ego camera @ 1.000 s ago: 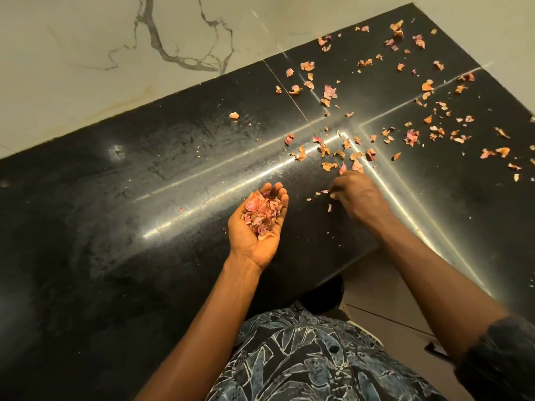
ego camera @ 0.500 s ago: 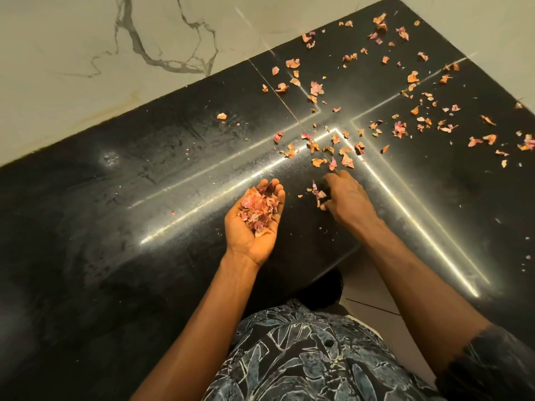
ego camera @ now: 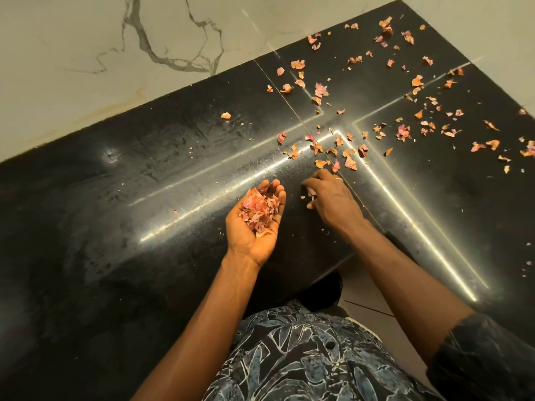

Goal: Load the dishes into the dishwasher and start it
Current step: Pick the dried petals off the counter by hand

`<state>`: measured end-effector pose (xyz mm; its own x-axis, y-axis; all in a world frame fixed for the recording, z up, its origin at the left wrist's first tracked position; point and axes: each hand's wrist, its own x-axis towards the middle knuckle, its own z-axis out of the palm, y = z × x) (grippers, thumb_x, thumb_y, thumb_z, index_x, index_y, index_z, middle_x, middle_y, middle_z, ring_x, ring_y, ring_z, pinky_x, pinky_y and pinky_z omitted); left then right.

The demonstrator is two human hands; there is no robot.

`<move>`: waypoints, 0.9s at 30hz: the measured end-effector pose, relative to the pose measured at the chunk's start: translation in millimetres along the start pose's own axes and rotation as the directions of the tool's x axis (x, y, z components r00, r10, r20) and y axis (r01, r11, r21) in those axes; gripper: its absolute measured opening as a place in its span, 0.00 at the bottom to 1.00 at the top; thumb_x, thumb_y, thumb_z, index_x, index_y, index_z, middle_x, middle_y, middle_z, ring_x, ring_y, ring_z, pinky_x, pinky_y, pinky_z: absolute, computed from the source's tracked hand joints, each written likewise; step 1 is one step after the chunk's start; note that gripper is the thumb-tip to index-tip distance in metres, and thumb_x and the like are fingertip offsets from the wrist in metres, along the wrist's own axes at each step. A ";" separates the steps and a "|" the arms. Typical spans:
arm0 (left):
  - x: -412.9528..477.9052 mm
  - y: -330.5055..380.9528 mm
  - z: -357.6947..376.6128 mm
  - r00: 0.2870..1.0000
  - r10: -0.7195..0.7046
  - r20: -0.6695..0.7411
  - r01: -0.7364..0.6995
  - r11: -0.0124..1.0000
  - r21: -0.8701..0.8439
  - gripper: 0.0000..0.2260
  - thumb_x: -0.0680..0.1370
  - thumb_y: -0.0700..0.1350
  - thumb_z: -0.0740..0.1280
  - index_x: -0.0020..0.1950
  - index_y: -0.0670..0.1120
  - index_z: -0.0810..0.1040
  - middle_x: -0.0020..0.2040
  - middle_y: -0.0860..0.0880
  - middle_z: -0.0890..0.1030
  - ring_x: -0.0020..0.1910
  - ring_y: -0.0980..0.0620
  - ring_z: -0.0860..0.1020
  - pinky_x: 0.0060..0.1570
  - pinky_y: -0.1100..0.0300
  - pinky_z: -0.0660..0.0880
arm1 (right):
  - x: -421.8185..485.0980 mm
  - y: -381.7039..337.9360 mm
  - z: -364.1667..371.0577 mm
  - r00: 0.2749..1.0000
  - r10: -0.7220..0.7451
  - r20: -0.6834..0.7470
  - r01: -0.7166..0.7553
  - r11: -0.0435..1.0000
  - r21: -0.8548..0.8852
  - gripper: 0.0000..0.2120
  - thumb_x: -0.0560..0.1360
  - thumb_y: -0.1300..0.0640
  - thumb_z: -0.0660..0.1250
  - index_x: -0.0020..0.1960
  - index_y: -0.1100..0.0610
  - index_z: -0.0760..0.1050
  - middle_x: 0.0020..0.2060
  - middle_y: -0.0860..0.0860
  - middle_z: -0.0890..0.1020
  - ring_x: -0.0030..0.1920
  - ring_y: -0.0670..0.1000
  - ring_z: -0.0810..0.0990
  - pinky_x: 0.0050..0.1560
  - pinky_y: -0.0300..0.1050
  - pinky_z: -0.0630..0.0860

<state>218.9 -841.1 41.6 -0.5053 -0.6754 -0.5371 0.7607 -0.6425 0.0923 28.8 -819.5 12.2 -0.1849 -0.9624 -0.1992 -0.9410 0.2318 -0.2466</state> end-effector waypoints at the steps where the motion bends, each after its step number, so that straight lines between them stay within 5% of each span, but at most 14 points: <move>1: 0.8 -0.4 -0.3 1.000 -0.005 0.000 0.005 1.000 0.001 0.17 0.83 0.43 0.57 0.56 0.34 0.81 0.56 0.36 0.82 0.55 0.40 0.82 0.60 0.49 0.79 | -0.8 -2.4 1.1 0.999 -0.044 -0.024 0.043 0.999 -0.019 0.22 0.76 0.63 0.71 0.69 0.54 0.75 0.62 0.54 0.74 0.59 0.57 0.75 0.58 0.54 0.78; 5: 2.3 -1.6 -0.1 1.000 -0.015 -0.003 0.015 1.000 0.013 0.17 0.83 0.43 0.57 0.56 0.34 0.81 0.57 0.36 0.82 0.56 0.40 0.82 0.61 0.49 0.78 | -6.0 -12.4 4.7 0.988 -0.134 -0.078 0.129 0.990 -0.062 0.09 0.79 0.62 0.66 0.57 0.57 0.81 0.51 0.54 0.77 0.51 0.56 0.77 0.49 0.53 0.79; 13: 4.1 -2.2 -2.9 1.000 -0.024 -0.009 0.024 0.999 0.023 0.16 0.83 0.44 0.57 0.59 0.35 0.79 0.58 0.36 0.81 0.57 0.41 0.82 0.63 0.50 0.77 | -15.7 -23.0 4.7 0.980 -0.190 -0.056 0.184 0.978 -0.100 0.07 0.80 0.63 0.64 0.48 0.61 0.80 0.44 0.56 0.78 0.45 0.57 0.78 0.44 0.52 0.79; 17: 5.3 -2.5 -3.1 1.000 -0.028 -0.009 0.028 0.999 0.018 0.16 0.83 0.43 0.57 0.59 0.35 0.79 0.57 0.37 0.81 0.57 0.40 0.81 0.63 0.50 0.77 | -5.2 11.1 -13.6 0.973 0.208 -0.104 -0.186 0.965 0.186 0.05 0.76 0.64 0.69 0.46 0.58 0.84 0.42 0.54 0.83 0.44 0.54 0.82 0.49 0.52 0.82; 20: 4.7 -5.5 -3.6 1.000 -0.031 -0.002 0.031 0.999 0.022 0.16 0.82 0.43 0.58 0.56 0.34 0.81 0.56 0.37 0.81 0.56 0.40 0.81 0.63 0.49 0.77 | -5.0 27.0 -32.4 0.877 0.480 -0.015 -0.401 0.749 0.527 0.07 0.74 0.64 0.74 0.41 0.54 0.84 0.37 0.50 0.85 0.41 0.48 0.84 0.49 0.49 0.84; 24: 7.1 -11.2 -2.9 0.999 -0.046 -0.018 0.048 0.996 0.069 0.17 0.83 0.44 0.56 0.58 0.34 0.80 0.56 0.36 0.82 0.55 0.41 0.82 0.63 0.50 0.76 | -27.5 -2.0 -57.7 0.897 0.440 0.029 -0.292 0.543 0.787 0.06 0.72 0.65 0.76 0.42 0.54 0.85 0.38 0.50 0.86 0.41 0.46 0.86 0.48 0.40 0.83; 27: 9.8 -14.9 -1.0 0.998 -0.052 -0.019 0.054 0.993 0.103 0.17 0.84 0.44 0.56 0.59 0.35 0.79 0.56 0.37 0.82 0.54 0.42 0.83 0.61 0.51 0.78 | -39.7 -31.6 -67.0 0.943 0.322 -0.078 -0.153 0.630 0.762 0.06 0.72 0.62 0.76 0.45 0.53 0.87 0.38 0.46 0.86 0.41 0.43 0.85 0.45 0.37 0.82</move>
<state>203.1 -837.8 34.1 -0.5366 -0.6338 -0.5571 0.6862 -0.7120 0.1490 47.0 -798.1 91.5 -0.4998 -0.8442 -0.1937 -0.3487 0.4008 -0.8472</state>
